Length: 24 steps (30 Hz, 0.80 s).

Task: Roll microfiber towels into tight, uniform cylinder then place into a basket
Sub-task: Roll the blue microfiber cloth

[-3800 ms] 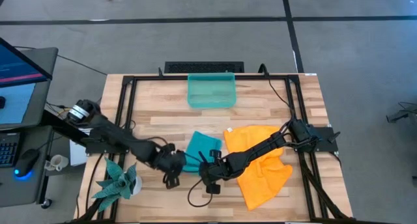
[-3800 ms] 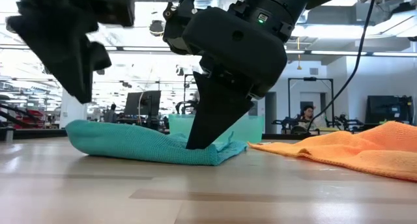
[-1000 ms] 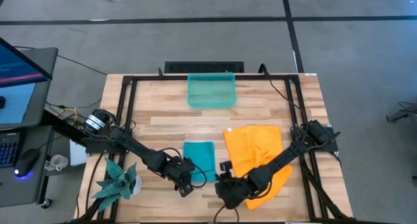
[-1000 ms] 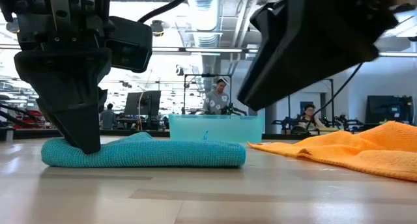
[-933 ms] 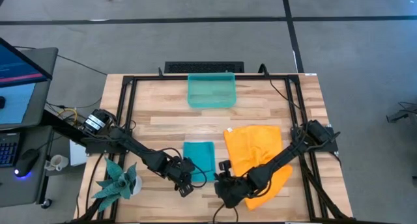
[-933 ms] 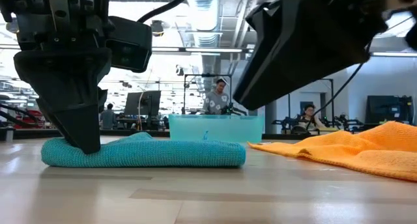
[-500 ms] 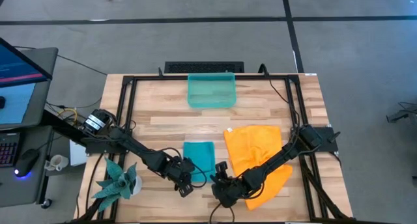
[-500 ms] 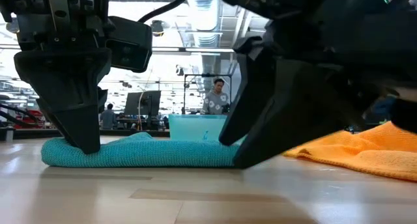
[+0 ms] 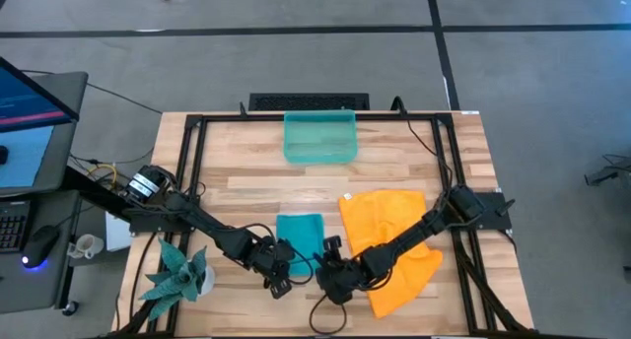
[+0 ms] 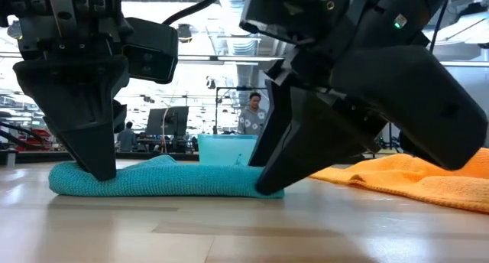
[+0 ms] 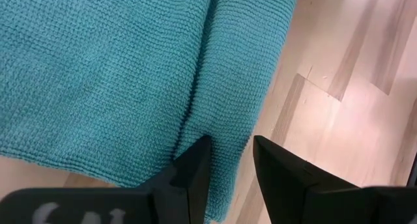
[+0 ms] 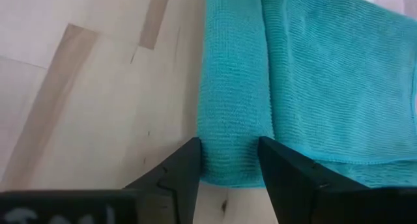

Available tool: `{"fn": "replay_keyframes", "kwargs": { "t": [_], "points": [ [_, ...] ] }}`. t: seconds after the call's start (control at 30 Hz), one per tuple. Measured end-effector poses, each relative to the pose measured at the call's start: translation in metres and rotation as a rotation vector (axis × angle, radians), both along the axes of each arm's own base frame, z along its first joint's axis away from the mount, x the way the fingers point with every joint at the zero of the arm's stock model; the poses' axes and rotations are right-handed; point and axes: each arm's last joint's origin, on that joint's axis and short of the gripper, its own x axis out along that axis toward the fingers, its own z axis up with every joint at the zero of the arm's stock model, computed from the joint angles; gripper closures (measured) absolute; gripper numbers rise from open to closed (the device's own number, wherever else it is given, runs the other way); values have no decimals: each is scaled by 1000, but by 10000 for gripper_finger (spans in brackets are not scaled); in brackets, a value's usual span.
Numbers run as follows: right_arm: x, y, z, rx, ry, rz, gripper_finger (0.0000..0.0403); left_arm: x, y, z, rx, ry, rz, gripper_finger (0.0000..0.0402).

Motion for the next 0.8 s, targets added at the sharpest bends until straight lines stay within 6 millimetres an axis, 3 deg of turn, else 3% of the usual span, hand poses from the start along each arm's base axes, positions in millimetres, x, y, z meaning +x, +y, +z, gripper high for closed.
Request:
{"fn": "replay_keyframes", "kwargs": {
  "t": [0.37,0.8],
  "points": [
    [3,-12,-4,132,35,-67,254,0,0,0,19,-8,-43,288],
    [2,-20,-12,276,65,-160,379,1,-15,13,233,-67,-249,288]
  ]
}}
